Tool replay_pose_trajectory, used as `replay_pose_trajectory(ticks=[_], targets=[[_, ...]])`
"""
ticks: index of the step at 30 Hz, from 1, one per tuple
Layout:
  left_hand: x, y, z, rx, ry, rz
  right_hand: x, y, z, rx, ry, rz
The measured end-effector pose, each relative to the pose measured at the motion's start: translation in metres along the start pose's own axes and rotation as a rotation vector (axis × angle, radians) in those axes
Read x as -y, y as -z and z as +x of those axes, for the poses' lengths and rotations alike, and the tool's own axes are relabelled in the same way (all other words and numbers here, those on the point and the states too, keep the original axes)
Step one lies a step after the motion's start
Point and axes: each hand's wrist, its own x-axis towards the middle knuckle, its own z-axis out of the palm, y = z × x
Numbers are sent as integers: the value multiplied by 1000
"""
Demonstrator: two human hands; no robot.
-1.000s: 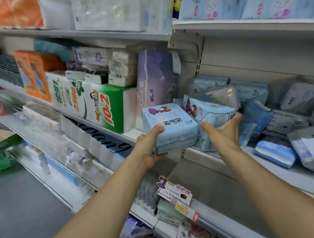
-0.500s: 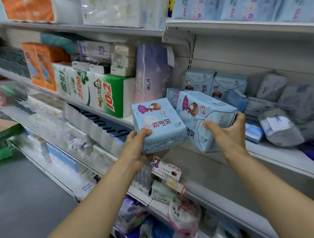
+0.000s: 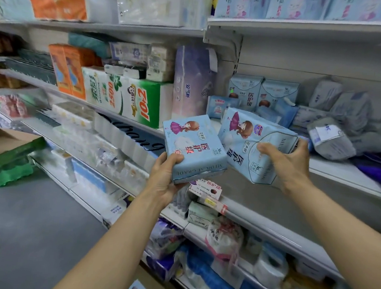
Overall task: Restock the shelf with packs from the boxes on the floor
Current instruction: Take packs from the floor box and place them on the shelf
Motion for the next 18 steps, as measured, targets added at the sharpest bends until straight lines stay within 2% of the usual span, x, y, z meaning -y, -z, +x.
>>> replay_pose_trajectory(ticks=[11,18], targets=[[13,81,-12,-117,-1,11,-48,-43,-33,103,-140,79],[27,157,8,-298,140,40,-95,-105,-61,177,-300,40]])
